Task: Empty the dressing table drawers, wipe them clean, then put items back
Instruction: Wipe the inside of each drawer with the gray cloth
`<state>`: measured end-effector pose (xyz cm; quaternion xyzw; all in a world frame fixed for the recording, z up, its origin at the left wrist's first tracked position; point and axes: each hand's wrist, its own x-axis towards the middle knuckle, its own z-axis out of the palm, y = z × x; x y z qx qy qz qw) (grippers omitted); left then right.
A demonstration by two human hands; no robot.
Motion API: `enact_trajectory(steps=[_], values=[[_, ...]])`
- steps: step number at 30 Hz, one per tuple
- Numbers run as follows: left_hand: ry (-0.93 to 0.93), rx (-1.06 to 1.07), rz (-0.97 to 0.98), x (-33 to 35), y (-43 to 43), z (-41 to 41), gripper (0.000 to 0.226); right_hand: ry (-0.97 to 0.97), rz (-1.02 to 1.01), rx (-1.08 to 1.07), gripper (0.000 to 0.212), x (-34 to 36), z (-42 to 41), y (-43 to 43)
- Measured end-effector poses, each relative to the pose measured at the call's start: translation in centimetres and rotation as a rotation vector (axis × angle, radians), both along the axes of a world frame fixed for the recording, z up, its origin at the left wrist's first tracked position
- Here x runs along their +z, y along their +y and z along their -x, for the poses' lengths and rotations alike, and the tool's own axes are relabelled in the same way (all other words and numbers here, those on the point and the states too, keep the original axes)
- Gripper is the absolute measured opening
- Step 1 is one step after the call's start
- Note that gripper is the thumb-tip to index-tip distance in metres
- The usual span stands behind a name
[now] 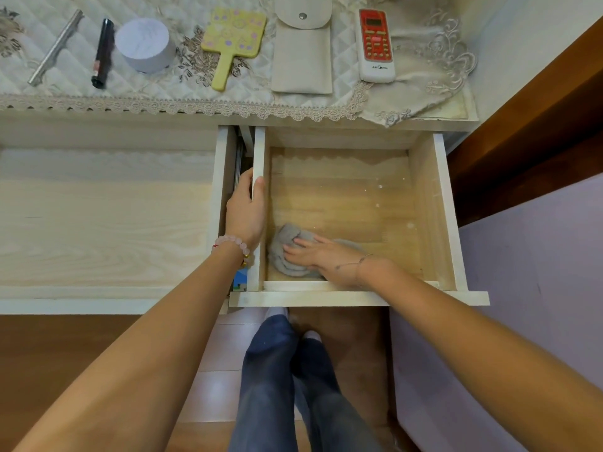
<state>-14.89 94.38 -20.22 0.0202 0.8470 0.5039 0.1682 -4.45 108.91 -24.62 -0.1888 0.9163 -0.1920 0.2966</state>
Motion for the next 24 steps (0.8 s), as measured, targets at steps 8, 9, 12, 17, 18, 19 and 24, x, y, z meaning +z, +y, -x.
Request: enact_trajectory(steps=[8,9,12,17,18,19,24], values=[[-0.016,0.001,-0.023,-0.4,-0.1,0.0,0.039,-0.128,0.105,-0.294,0.057,1.7,-4.0,8.0],[-0.017,0.000,-0.023,-0.4,-0.1,0.0,0.039,-0.151,0.021,-0.266,0.059,1.2,-4.9,9.3],[-0.012,-0.002,-0.028,-0.6,-0.2,0.0,0.040,-0.140,-0.046,-0.220,0.061,0.4,-6.0,10.3],[-0.008,-0.004,-0.016,-0.7,-0.1,0.2,0.039,-0.117,0.001,-0.339,0.055,1.4,-5.5,8.5],[-0.005,-0.005,-0.014,-0.7,-0.1,0.2,0.039,-0.093,0.014,-0.338,0.054,1.6,-5.1,7.7],[-0.003,-0.004,-0.014,-0.7,-0.1,0.1,0.038,-0.087,0.010,-0.335,0.053,1.7,-4.5,6.5],[-0.010,0.009,-0.025,-0.7,-0.2,0.2,0.038,-0.117,0.093,-0.158,0.048,1.4,0.0,-1.1]])
